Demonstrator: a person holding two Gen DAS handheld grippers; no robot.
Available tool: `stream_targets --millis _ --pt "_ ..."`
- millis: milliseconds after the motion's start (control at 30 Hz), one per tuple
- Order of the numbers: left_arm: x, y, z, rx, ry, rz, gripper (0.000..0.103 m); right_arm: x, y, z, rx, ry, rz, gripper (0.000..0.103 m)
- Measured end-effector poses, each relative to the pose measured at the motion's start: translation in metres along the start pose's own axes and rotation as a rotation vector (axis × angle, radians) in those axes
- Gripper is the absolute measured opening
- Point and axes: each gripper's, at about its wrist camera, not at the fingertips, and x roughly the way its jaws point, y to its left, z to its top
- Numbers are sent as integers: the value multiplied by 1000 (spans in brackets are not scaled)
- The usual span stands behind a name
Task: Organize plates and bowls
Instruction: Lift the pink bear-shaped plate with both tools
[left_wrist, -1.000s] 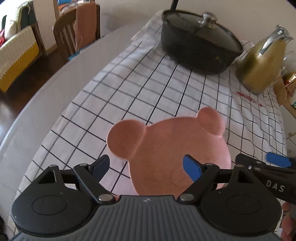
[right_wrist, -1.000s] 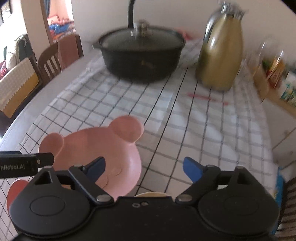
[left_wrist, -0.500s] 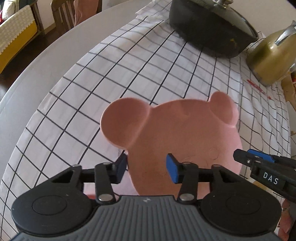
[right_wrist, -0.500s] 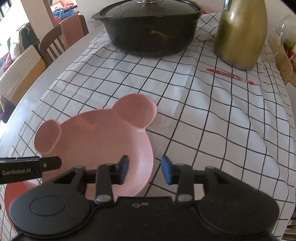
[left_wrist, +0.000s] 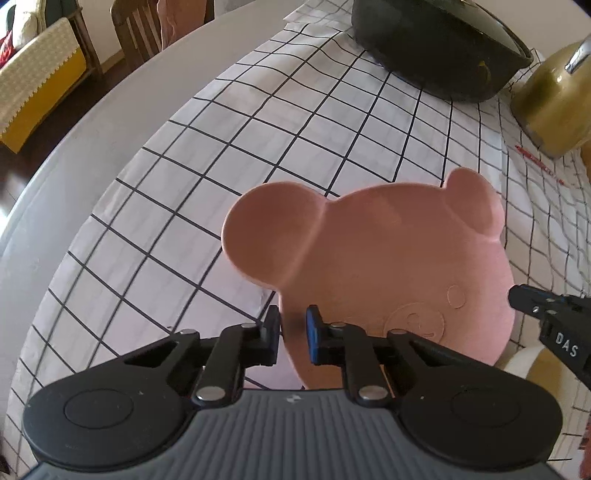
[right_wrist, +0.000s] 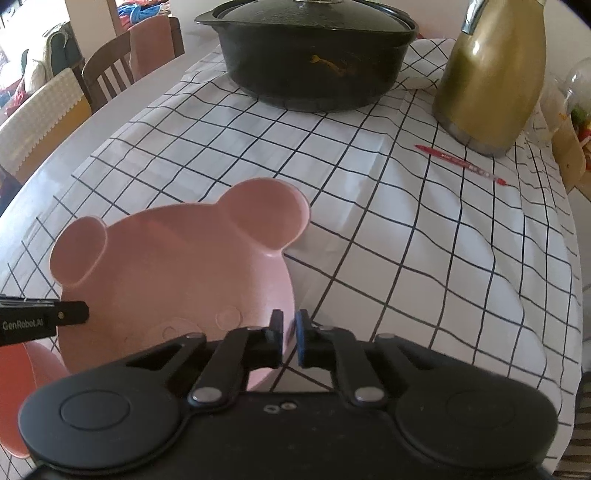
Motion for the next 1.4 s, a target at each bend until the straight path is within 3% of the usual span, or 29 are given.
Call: stream_targets --millis 633,733,800,900,1000,1133,1233,1300,1367,1400 --pt "-43 2 3 37 -88 10 14 -42 -3 -2 16 -71 67 1" --pt "-55 -4 -1 51 -96 -59 8 -59 0 -4 39 -85 175 0" --pt "-65 -17 -6 108 -126 -20 8 -73 17 -5 -30 -102 135 0" --pt "-66 -25 -7 147 -141 -23 8 -83 26 -6 -86 -131 134 0" --pt "-56 -16 -5 104 -122 -19 8 -86 12 -3 -81 -155 96 0" --pt "-43 0 -7 43 -68 -27 8 -75 -18 2 -50 -113 72 16" --pt "-41 4 -7 23 -61 -21 8 -67 -31 3 -26 -97 51 19" --pt "-39 7 -5 15 -57 -37 8 -61 -37 4 -8 -88 49 32" --pt "-36 8 -3 3 -43 -58 10 -53 -41 6 8 -75 56 53" --pt "-35 7 -3 1 -43 -55 14 -49 -41 5 12 -74 56 55"
